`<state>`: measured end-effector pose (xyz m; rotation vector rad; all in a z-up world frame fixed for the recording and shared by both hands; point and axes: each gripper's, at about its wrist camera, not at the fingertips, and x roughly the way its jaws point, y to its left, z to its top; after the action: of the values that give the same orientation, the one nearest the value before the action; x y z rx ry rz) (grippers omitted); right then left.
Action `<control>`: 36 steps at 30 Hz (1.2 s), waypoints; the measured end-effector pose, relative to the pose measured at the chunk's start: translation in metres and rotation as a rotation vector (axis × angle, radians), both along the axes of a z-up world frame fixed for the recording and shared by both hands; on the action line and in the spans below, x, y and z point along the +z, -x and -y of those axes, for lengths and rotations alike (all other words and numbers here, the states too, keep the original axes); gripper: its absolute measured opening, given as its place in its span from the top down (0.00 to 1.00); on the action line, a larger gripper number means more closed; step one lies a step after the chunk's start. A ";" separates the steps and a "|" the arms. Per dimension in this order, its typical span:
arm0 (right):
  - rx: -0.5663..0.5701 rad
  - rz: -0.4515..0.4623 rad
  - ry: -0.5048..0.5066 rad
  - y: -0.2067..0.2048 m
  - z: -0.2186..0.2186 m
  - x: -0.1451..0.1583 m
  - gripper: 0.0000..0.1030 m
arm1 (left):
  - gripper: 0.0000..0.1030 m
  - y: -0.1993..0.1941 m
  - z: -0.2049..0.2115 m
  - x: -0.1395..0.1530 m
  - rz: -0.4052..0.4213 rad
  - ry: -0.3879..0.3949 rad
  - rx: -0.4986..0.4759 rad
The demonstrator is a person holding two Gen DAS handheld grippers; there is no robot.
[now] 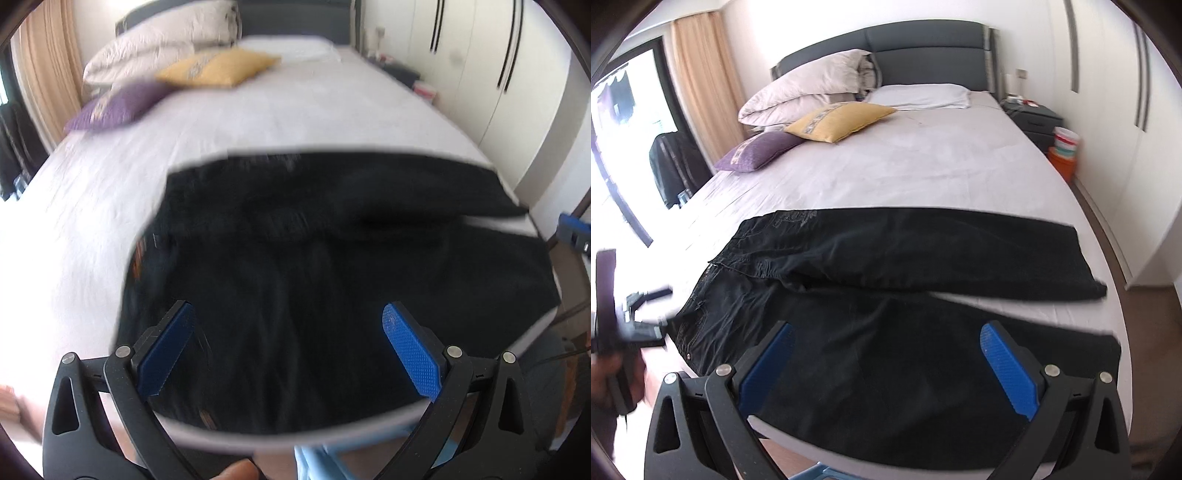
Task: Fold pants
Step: 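Reach the left tool to the jeans waistband and close on it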
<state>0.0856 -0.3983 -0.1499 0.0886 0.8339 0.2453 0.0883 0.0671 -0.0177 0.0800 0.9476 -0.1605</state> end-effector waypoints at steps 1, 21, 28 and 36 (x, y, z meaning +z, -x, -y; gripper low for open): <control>0.023 0.008 -0.001 -0.007 0.003 0.001 0.00 | 0.00 -0.019 -0.008 0.004 0.028 -0.035 -0.007; 0.359 -0.083 -0.071 -0.162 0.014 -0.040 0.00 | 0.09 -0.342 -0.043 -0.098 -0.328 -0.274 -0.553; 0.388 -0.095 -0.082 -0.184 0.010 -0.052 0.00 | 0.45 -0.374 -0.049 -0.128 -0.441 -0.159 -0.597; 0.399 -0.086 -0.085 -0.196 0.012 -0.058 0.00 | 0.72 -0.396 -0.049 -0.129 -0.469 -0.142 -0.614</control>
<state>0.2816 -0.4108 -0.2075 0.0111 0.9235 0.6558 0.4840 0.1157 -0.1467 0.4827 1.3813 -0.7017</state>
